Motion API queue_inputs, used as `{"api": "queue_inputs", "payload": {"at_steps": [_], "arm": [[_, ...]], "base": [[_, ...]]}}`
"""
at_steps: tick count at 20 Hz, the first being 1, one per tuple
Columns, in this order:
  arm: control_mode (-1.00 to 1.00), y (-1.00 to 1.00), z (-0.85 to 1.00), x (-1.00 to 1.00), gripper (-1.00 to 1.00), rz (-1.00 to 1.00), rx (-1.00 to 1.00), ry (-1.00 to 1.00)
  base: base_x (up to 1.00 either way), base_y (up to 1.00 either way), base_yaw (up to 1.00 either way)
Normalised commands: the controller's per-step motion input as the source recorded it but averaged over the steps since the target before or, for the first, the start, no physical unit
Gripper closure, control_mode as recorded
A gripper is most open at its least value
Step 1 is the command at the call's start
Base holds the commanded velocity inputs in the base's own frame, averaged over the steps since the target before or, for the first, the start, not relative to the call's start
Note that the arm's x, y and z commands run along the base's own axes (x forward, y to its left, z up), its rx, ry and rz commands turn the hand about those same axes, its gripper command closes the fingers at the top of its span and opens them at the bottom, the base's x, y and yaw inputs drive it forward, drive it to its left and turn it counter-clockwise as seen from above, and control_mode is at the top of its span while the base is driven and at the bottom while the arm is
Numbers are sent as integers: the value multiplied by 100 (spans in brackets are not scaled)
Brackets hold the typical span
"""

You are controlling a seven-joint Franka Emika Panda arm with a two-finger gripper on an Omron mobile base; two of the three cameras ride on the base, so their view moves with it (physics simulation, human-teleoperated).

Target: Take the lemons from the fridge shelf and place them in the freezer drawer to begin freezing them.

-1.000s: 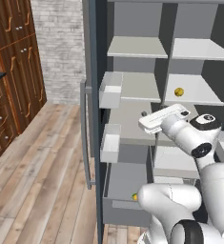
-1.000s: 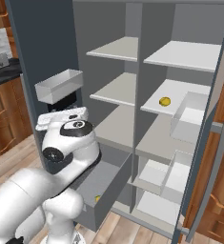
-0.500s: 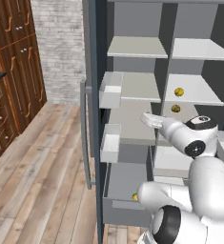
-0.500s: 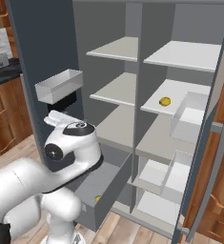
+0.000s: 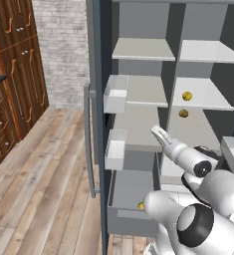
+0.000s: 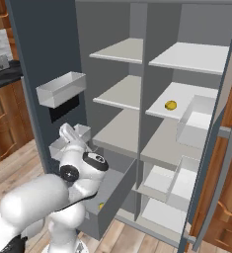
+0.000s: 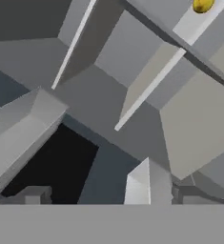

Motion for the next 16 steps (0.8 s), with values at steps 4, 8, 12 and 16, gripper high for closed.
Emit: {"api": "queue_inputs", "payload": {"at_steps": [4, 8, 12, 16], "arm": [[-100, 0, 23, -21, -100, 16, 80, 30], [-100, 0, 40, -24, -100, 16, 80, 38], [-100, 0, 37, -24, -100, 16, 80, 42], [-100, 6, 26, -23, -100, 10, 80, 41]], "base": [[0, 0, 0], [0, 0, 0], [0, 0, 0], [0, 0, 0]]}}
